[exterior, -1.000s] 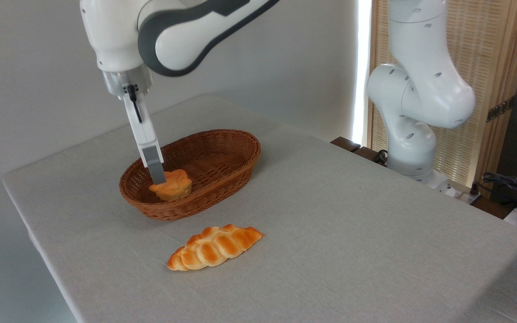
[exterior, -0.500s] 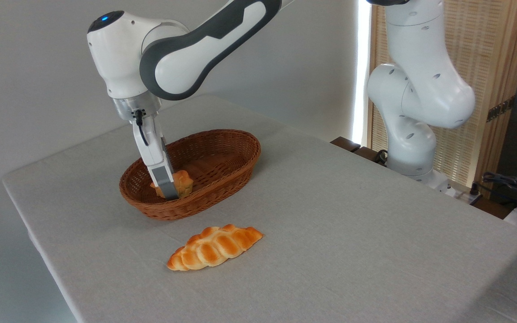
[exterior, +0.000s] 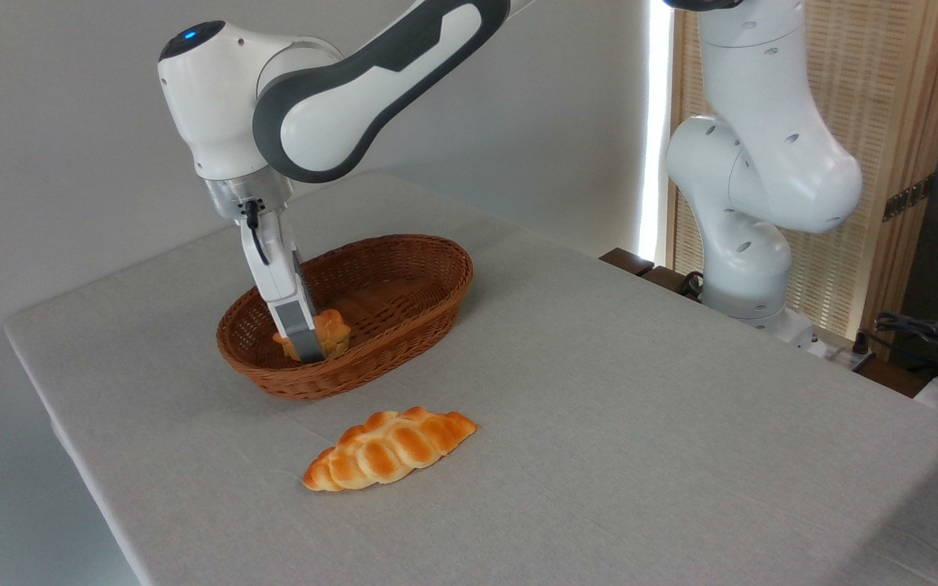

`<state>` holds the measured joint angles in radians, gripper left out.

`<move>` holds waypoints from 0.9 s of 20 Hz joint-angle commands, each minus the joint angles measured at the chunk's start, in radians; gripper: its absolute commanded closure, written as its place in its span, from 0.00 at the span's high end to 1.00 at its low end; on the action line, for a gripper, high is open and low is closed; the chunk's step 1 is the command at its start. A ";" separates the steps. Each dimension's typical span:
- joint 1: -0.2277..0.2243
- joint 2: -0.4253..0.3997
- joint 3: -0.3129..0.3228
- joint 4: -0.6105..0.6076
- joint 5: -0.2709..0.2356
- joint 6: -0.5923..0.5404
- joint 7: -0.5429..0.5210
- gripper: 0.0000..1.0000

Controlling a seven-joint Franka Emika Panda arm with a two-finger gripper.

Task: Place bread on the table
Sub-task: 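Close the gripper on the round bread roll and lift it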

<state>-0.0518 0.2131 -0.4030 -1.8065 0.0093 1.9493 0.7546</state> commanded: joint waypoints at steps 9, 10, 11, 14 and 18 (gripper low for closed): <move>0.003 0.005 -0.016 -0.008 0.021 0.000 0.009 0.00; 0.003 0.002 -0.016 -0.005 0.021 -0.001 0.006 0.00; 0.003 -0.001 -0.016 -0.004 0.021 -0.007 0.005 0.00; 0.009 -0.018 -0.013 0.067 0.008 -0.114 0.002 0.00; 0.015 -0.020 -0.005 0.197 -0.026 -0.263 -0.001 0.00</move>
<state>-0.0441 0.1981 -0.4145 -1.7027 0.0071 1.7940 0.7544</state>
